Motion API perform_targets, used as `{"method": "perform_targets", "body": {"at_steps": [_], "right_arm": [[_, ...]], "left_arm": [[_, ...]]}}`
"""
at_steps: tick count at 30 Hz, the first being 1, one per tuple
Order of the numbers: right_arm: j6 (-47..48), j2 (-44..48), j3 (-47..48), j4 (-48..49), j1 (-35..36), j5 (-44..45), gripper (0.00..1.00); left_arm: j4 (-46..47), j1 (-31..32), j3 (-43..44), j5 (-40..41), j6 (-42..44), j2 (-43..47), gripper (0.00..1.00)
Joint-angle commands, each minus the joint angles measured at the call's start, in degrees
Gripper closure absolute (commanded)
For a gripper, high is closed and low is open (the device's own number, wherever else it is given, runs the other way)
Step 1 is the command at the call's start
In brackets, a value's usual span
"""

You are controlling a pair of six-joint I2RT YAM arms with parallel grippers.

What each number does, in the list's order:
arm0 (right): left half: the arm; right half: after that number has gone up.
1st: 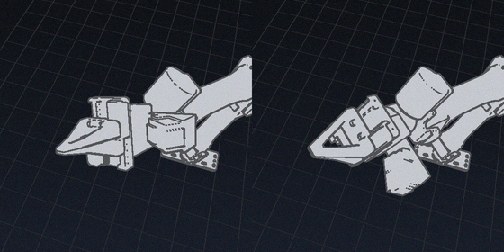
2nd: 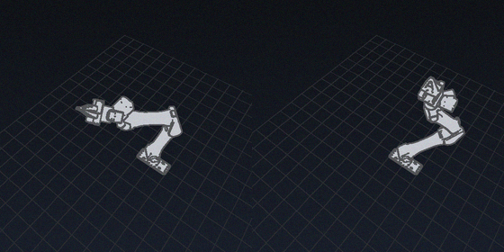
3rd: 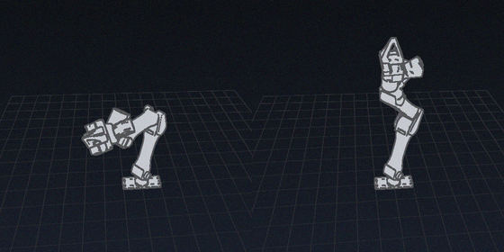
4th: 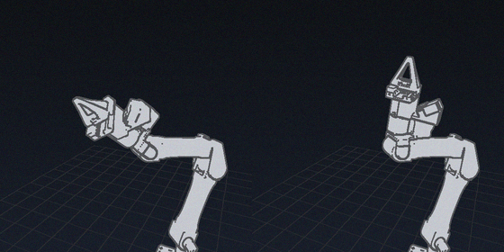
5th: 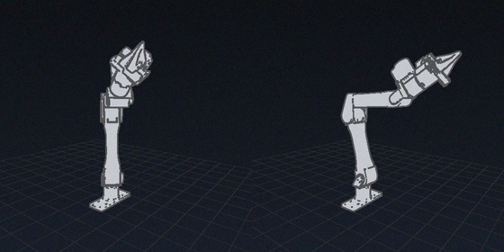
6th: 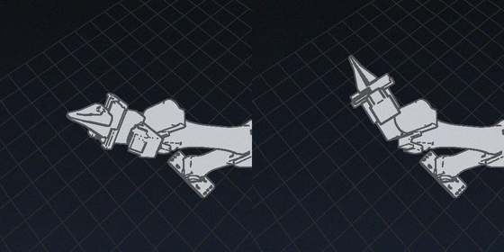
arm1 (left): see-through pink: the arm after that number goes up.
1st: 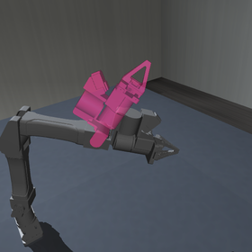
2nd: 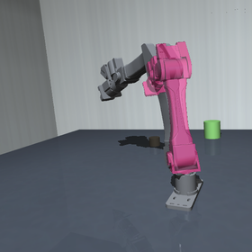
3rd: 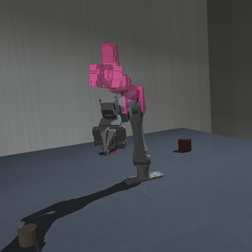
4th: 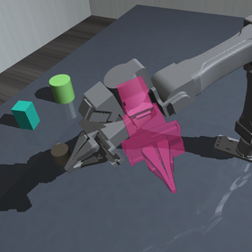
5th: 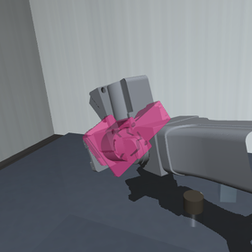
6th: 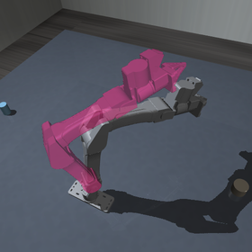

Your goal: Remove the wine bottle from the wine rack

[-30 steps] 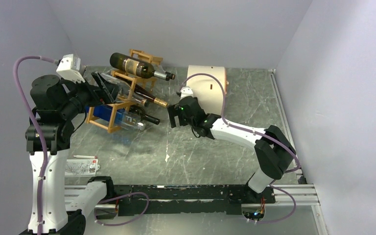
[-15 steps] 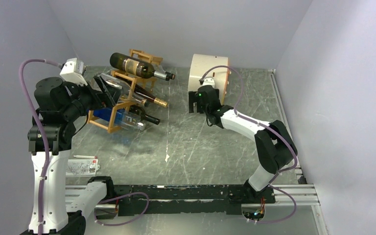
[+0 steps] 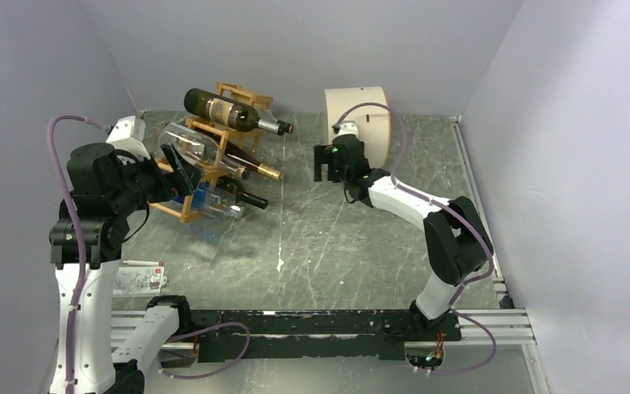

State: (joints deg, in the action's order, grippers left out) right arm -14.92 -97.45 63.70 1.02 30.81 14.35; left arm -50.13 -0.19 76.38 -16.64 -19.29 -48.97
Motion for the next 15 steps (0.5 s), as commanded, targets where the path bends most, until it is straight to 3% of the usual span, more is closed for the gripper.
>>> {"method": "perform_targets", "body": {"at_steps": [1, 3, 6, 11, 15], "right_arm": [[-2.11, 1.91, 3.69, 2.95, 6.13, -6.62, 0.03], [-2.59, 2.38, 3.95, 4.19, 7.61, -8.98, 0.04], [-3.87, 2.88, 4.23, 4.95, 7.87, -12.47, 0.03], [-5.02, 5.67, 1.83, 5.87, 7.73, -14.77, 0.03], [-5.79, 7.39, 0.41, 3.23, 7.45, -19.96, 0.03]], "left_arm": [[-6.23, -0.45, -1.65, 9.17, -0.27, 1.27, 0.01], [-8.30, -0.43, -2.67, 14.78, -2.96, 1.06, 0.01], [-9.83, -0.46, -4.36, 19.61, -6.48, -1.09, 0.13], [-7.88, -0.46, -5.56, 21.89, -13.65, -4.86, 0.32], [-0.63, -0.44, -8.50, 18.94, -18.21, -6.24, 0.34]]}}
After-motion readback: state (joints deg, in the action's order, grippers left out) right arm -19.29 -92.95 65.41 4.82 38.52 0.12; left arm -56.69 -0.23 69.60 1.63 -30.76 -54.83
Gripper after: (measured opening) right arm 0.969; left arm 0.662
